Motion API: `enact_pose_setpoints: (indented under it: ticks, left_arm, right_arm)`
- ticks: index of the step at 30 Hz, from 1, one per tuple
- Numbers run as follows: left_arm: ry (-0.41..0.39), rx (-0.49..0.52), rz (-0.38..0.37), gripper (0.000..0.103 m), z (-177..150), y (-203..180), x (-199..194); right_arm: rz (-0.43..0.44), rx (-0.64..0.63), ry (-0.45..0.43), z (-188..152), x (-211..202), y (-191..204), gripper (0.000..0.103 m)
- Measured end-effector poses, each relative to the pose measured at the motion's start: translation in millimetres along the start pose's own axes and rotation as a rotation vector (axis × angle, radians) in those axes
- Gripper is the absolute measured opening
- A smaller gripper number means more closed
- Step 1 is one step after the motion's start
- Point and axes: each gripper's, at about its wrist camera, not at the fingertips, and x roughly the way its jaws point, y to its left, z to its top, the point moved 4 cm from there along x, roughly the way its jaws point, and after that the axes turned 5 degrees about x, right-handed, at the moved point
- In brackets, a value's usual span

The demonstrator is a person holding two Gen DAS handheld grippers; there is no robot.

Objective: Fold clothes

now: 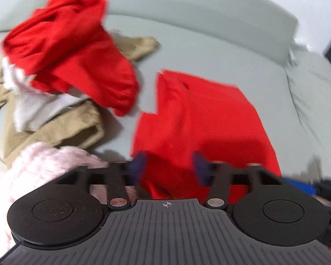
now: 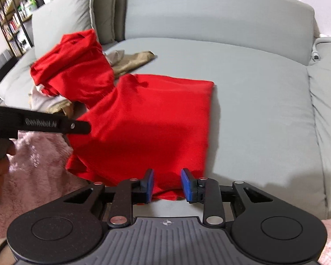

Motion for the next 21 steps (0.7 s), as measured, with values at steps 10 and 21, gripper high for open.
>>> enact_pose_setpoints:
  ticks: [10,21]
  left_arm:
    - [0.168,0.048,-0.007,0.089,2.0,-6.0,28.8]
    - [0.197,0.054,-0.045,0.094,23.5,-3.3,80.2]
  right_arm:
    - [-0.005,0.073,-0.015,4.1,5.5,-21.1,0.037]
    - [-0.013,0.101,-0.021,3.0,7.9,-30.2,0.040]
